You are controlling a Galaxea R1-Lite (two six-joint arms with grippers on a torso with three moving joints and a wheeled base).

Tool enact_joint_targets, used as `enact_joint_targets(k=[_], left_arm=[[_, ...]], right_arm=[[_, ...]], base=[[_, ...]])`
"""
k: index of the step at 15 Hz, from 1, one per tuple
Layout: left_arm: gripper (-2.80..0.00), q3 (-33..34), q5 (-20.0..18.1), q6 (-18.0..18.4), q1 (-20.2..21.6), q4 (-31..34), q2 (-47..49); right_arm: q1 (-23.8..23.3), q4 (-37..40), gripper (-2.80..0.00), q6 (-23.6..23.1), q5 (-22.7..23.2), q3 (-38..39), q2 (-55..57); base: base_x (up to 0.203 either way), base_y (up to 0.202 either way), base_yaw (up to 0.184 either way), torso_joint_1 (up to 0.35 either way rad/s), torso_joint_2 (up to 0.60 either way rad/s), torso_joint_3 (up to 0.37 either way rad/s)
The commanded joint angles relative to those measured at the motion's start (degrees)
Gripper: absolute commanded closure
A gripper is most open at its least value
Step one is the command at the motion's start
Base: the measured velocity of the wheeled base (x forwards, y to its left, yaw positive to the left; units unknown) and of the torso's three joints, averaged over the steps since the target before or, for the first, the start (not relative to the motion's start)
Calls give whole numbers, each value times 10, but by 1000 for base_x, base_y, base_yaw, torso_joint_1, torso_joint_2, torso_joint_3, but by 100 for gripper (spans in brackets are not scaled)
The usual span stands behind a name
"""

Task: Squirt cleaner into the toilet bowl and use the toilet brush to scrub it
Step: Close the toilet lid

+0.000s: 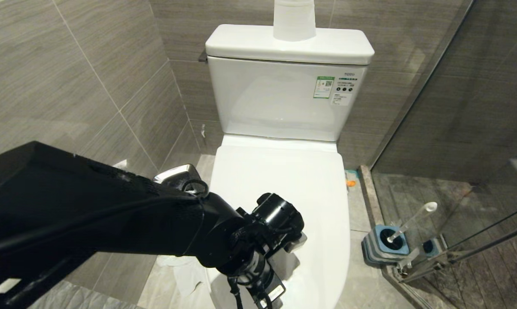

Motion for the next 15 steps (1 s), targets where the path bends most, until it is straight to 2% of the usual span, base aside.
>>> enact_joint_targets(k=[1, 4, 9, 12, 15], left_arm=[[0, 6, 2, -2, -3, 1, 2], [0, 12, 4, -14, -9, 2, -27], [0, -10, 45, -45, -17, 1, -169], [0, -87, 49, -58, 16, 2, -227], [0, -139, 43, -101, 38, 1, -270]], right_arm=[[0, 0, 0, 0, 0, 0, 0], [0, 0, 0, 0, 1, 0, 0], [0, 0, 0, 0, 1, 0, 0], [0, 0, 0, 0, 0, 0, 0], [0, 0, 0, 0, 0, 0, 0]], base=[[0, 0, 0, 0, 0, 0], [0, 0, 0, 0, 0, 0], [0, 0, 0, 0, 0, 0], [0, 0, 0, 0, 0, 0], [0, 0, 0, 0, 0, 0]])
